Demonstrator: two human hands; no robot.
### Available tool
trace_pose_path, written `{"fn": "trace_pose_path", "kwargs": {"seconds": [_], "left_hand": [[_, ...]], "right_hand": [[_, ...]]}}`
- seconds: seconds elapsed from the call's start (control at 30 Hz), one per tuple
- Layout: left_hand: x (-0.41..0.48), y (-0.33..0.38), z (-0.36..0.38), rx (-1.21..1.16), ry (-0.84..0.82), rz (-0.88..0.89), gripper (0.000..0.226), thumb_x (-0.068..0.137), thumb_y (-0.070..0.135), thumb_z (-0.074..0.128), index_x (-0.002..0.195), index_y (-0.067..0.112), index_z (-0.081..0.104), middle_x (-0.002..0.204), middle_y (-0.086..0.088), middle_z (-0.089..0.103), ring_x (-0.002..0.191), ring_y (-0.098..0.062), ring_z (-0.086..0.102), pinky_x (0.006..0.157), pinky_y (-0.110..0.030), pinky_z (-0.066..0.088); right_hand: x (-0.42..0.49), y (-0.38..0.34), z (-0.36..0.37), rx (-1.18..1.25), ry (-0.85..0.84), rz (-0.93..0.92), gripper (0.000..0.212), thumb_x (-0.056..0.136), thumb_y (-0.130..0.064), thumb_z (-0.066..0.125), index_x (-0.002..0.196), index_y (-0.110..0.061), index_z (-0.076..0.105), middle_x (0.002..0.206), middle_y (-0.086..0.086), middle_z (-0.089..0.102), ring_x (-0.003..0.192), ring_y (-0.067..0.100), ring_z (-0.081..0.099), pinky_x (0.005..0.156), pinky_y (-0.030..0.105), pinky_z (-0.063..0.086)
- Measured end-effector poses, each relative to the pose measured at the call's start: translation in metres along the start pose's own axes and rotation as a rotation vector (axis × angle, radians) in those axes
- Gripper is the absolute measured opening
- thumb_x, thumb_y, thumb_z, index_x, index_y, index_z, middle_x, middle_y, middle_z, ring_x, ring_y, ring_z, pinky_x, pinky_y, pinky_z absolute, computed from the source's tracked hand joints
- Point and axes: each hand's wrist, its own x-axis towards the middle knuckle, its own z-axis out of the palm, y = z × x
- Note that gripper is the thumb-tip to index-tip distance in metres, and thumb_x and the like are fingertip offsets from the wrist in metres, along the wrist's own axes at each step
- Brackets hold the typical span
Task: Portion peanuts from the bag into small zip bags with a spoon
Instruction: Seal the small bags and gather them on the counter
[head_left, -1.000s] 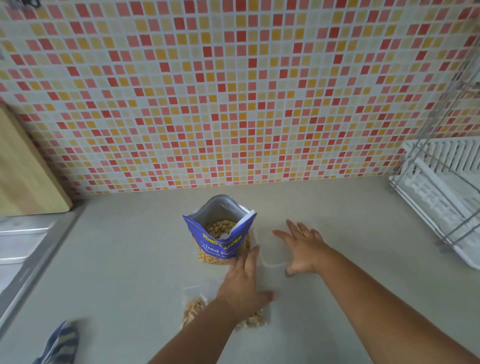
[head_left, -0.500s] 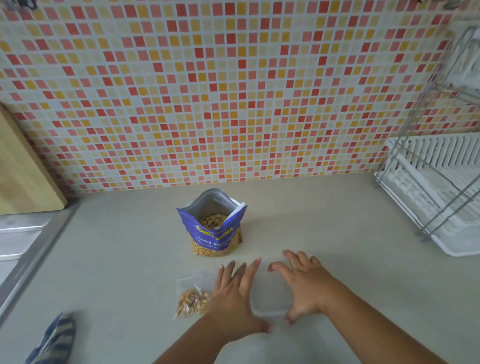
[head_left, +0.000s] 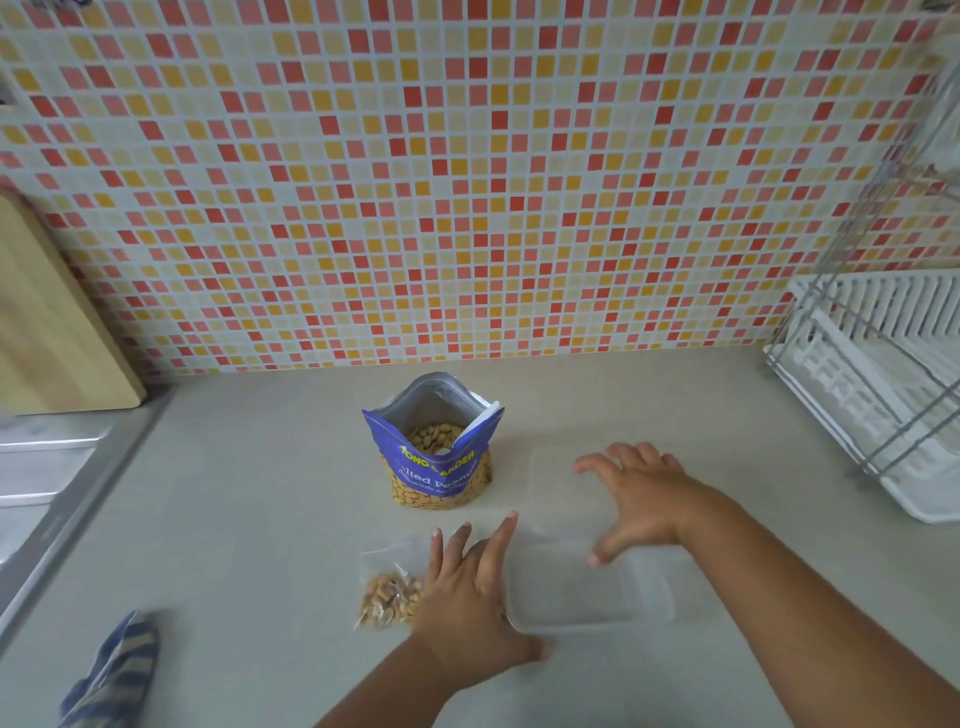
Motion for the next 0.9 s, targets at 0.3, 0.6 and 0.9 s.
{"fn": "trace_pose_path", "kwargs": {"seconds": [0.3, 0.6, 0.9], "left_hand": [[0.002, -0.012, 0.009, 0.054, 0.159, 0.107, 0.101, 0.055, 0.095, 0.029, 0.141, 0.043, 0.028, 0.124, 0.012, 0.060, 0.126, -0.028, 0.052, 0.110, -0.043, 0.008], [0.004, -0.019, 0.021, 0.094, 0.102, 0.082, 0.089, 0.057, 0.096, 0.024, 0.124, 0.043, 0.051, 0.121, 0.008, 0.065, 0.122, -0.028, 0.056, 0.108, -0.044, 0.008], [-0.004, -0.051, -0.006, -0.156, 0.621, 0.094, 0.059, 0.076, 0.075, 0.046, 0.107, 0.027, 0.063, 0.108, 0.012, 0.065, 0.107, -0.014, 0.053, 0.101, -0.028, 0.034]], "right_hand": [[0.073, -0.001, -0.002, 0.028, 0.131, 0.158, 0.100, 0.054, -0.069, 0.068, 0.139, -0.044, 0.022, 0.148, 0.009, 0.023, 0.137, 0.028, 0.020, 0.107, 0.042, 0.023], [0.099, -0.010, 0.031, -0.019, -0.020, 0.160, 0.099, 0.052, -0.069, 0.069, 0.138, -0.045, 0.025, 0.145, 0.005, 0.028, 0.137, 0.025, 0.021, 0.107, 0.044, 0.021], [0.070, -0.050, 0.006, 0.087, 0.092, 0.097, 0.035, 0.077, -0.039, 0.053, 0.112, -0.033, 0.059, 0.122, -0.002, 0.058, 0.123, 0.024, 0.040, 0.098, 0.038, 0.032]]}}
